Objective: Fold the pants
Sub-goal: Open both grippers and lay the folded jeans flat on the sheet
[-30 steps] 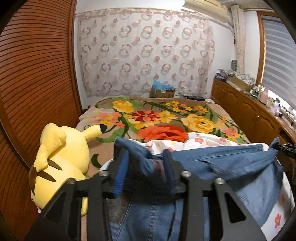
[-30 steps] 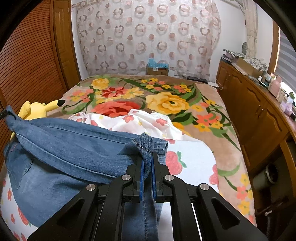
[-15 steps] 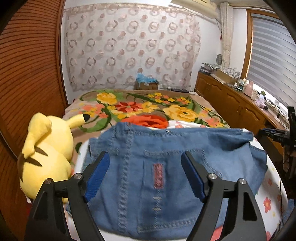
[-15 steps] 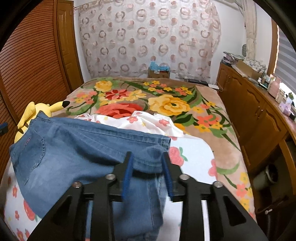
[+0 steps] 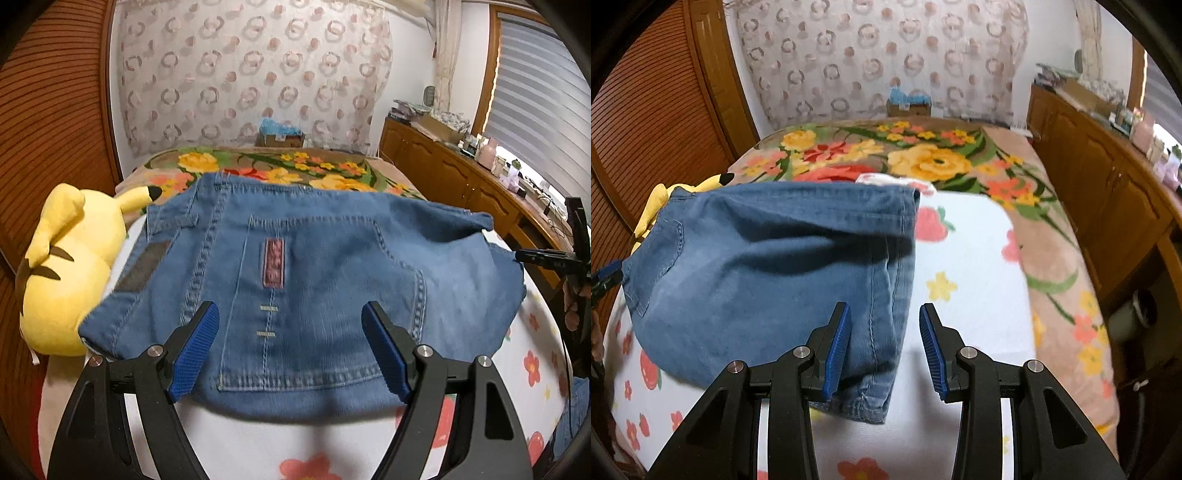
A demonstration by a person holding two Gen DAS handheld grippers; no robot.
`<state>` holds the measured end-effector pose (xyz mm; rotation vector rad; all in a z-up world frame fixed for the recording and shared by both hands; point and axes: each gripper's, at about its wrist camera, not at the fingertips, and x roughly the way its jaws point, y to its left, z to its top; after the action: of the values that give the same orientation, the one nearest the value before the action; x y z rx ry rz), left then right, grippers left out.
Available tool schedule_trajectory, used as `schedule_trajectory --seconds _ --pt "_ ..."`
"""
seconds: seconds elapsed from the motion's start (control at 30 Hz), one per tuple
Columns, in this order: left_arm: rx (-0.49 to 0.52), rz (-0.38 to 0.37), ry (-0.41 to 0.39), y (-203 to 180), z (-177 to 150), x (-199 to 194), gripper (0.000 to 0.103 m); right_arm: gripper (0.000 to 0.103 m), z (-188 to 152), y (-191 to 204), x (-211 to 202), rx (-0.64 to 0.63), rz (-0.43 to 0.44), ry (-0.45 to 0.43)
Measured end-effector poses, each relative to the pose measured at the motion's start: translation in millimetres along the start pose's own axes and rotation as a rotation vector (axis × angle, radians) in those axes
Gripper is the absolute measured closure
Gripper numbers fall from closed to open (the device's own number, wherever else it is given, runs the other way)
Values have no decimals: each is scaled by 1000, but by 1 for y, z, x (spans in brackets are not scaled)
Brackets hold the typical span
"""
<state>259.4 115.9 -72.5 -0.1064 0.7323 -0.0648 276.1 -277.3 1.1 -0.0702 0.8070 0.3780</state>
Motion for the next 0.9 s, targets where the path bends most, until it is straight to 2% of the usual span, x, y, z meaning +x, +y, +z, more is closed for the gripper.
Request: schedule_trajectory --seconds 0.13,0.17,0.23,0.33,0.53,0.73,0.8,0.87,0.9 --pt "-3 9 15 -1 -6 4 23 63 1 -3 9 15 11 26" --pt "-1 10 21 -1 -8 7 23 69 2 -1 10 12 12 29" --pt "4 14 33 0 -12 12 23 89 4 5 11 -4 30 37" --pt "2 19 57 4 -16 19 23 94 6 8 2 -26 41 21" --pt "5 32 99 7 -23 32 23 94 -1 9 -37 -13 93 -49" --pt "13 41 124 6 -23 37 23 93 -24 3 -23 -9 46 -1" --pt "16 44 126 5 -23 38 22 85 -26 3 -16 4 18 18" --pt "22 50 133 3 -23 39 22 69 -30 0 -10 15 -16 24" --pt "26 53 134 3 -23 40 22 66 -32 -1 -7 20 -21 25"
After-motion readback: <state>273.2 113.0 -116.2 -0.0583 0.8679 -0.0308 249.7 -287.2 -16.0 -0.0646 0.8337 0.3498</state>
